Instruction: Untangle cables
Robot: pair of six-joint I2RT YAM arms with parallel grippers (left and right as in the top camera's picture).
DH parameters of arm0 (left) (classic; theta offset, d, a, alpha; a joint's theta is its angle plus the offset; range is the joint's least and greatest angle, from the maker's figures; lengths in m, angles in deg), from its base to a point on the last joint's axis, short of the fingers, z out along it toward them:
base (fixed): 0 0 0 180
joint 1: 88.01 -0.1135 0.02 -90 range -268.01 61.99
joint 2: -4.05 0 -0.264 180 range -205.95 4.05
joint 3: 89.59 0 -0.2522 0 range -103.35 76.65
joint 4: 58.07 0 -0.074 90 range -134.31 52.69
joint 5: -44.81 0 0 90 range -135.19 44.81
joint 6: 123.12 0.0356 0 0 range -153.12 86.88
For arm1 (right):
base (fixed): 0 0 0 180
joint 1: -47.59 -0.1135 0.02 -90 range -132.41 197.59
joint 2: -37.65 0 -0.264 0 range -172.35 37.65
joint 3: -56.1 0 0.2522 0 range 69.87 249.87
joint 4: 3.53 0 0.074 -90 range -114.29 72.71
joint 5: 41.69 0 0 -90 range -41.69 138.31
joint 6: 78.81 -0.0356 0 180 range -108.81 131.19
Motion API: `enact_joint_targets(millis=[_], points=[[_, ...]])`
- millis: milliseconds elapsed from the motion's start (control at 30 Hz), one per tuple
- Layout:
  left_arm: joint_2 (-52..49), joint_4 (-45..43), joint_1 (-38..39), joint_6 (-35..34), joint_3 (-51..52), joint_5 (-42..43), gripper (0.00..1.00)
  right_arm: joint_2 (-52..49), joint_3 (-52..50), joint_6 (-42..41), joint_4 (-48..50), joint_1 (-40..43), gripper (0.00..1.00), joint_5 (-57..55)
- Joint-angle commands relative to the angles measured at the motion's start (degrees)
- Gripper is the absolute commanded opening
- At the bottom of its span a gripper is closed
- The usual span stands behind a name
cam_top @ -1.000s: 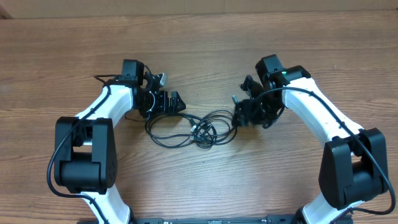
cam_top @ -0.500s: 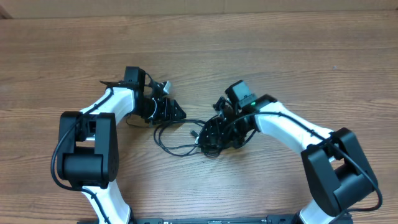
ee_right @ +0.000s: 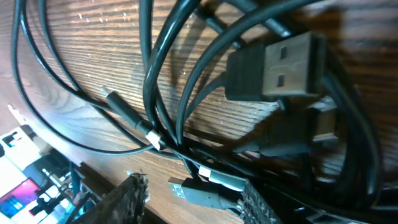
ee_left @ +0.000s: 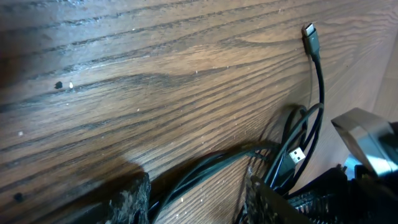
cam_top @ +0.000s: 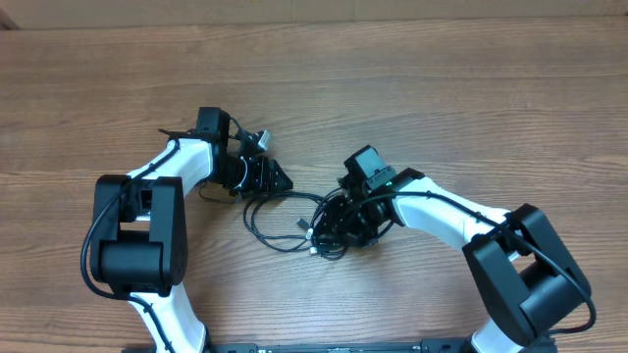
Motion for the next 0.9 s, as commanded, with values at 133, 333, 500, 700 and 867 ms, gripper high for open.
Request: enact_joint_targets(millis=[133, 333, 500, 700, 867], points=[[-2.67, 0.42, 0.37, 0.52, 1.7, -5.46, 0.53, 0.35, -0.46, -0.22, 1.55, -8.09, 0.59, -1.9], [-2.67, 1.62, 0.37, -8.02, 1.7, -19.43, 0.56, 0.37, 0.61, 8.0, 3.98, -8.66, 0.66, 6.4], [-2.67, 1.92, 0.37, -9.38, 1.7, -21.9, 0.61, 1.9, 7.65, 18.56, -3.63, -4.83, 0.21, 14.23], [-2.67, 1.9, 0.37, -9.4, 1.7, -21.88, 0.65, 3.15, 11.85, 17.66, -15.08, -2.64, 0.04, -3.58], [-2.67, 1.84, 0.37, -9.42, 1.7, -21.86, 0.66, 3.06, 8.9, 11.45, -16.68, -3.28, 0.26, -9.18]])
